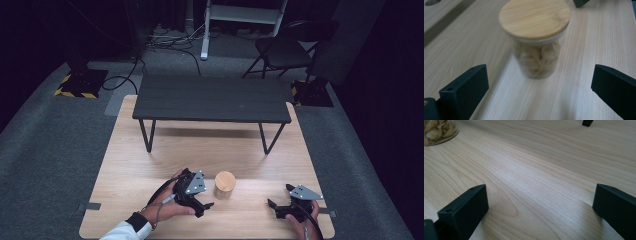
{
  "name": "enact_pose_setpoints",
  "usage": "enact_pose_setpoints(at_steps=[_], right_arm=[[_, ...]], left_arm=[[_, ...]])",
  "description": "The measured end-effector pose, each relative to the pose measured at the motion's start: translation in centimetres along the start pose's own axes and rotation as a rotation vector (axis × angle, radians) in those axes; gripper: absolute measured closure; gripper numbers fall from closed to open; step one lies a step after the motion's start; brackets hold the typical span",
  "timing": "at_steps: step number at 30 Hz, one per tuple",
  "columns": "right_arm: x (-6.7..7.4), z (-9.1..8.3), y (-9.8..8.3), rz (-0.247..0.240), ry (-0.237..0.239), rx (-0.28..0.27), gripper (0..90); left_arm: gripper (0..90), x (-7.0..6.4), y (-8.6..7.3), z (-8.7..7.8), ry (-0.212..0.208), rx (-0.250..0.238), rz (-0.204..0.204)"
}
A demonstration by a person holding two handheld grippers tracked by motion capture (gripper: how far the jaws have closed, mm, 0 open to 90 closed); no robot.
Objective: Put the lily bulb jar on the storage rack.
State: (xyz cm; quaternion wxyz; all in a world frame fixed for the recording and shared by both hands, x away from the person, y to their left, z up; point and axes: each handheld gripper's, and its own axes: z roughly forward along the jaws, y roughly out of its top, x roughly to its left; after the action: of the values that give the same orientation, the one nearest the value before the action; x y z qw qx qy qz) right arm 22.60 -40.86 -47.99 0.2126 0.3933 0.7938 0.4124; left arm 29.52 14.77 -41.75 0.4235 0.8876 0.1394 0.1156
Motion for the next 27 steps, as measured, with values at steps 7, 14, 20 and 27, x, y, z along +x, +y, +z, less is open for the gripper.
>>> enact_pose_setpoints(at_steps=[7, 14, 20, 27], right_arm=[[0.0, 0.0, 0.0, 0.000, 0.001, 0.000, 0.0], [0.0, 0.0, 0.0, 0.000, 0.001, 0.000, 0.0], [0.0, 0.0, 0.0, 0.001, 0.001, 0.000, 0.0], [-0.1, 0.0, 0.0, -0.001, 0.003, 0.000, 0.0]], left_arm=[[1.2, 0.5, 1.4, 2.0, -0.012, -0.008, 0.008], [1.8, 1.1, 2.3, 3.8, -0.040, -0.008, 0.006], [6.9, 1.2, 2.8, 4.9, -0.041, -0.012, 0.007], [23.3, 2.0, 2.5, 5.2, -0.051, -0.034, -0.043]])
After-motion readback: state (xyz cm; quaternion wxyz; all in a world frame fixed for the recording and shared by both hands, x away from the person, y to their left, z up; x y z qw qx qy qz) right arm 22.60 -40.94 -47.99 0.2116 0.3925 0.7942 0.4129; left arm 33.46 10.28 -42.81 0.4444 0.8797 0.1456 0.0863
